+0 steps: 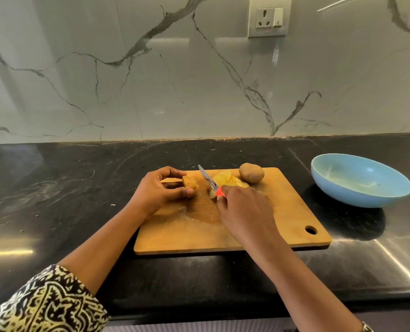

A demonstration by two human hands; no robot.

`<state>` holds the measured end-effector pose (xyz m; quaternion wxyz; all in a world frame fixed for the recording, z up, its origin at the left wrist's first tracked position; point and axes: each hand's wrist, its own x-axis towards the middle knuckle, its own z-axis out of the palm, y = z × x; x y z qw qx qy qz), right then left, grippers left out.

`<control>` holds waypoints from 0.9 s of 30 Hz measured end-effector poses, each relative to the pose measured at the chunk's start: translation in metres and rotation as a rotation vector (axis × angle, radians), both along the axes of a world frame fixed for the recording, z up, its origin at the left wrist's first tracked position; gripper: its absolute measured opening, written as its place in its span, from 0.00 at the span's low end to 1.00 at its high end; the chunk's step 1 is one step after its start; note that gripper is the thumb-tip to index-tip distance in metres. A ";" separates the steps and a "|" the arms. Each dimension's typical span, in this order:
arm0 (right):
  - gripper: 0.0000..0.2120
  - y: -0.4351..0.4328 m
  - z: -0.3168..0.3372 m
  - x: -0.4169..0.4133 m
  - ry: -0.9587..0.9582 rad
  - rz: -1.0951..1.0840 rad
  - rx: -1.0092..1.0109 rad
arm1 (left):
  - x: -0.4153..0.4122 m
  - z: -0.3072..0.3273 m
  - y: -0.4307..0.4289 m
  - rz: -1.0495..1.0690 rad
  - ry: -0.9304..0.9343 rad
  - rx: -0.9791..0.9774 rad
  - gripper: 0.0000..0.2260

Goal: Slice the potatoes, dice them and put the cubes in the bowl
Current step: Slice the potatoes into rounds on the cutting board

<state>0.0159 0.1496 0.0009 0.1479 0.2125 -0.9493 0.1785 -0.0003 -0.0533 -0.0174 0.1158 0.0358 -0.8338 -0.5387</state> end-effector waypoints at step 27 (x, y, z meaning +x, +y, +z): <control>0.11 -0.014 0.025 -0.027 -0.236 0.150 0.014 | 0.004 0.002 0.002 -0.009 0.029 -0.039 0.18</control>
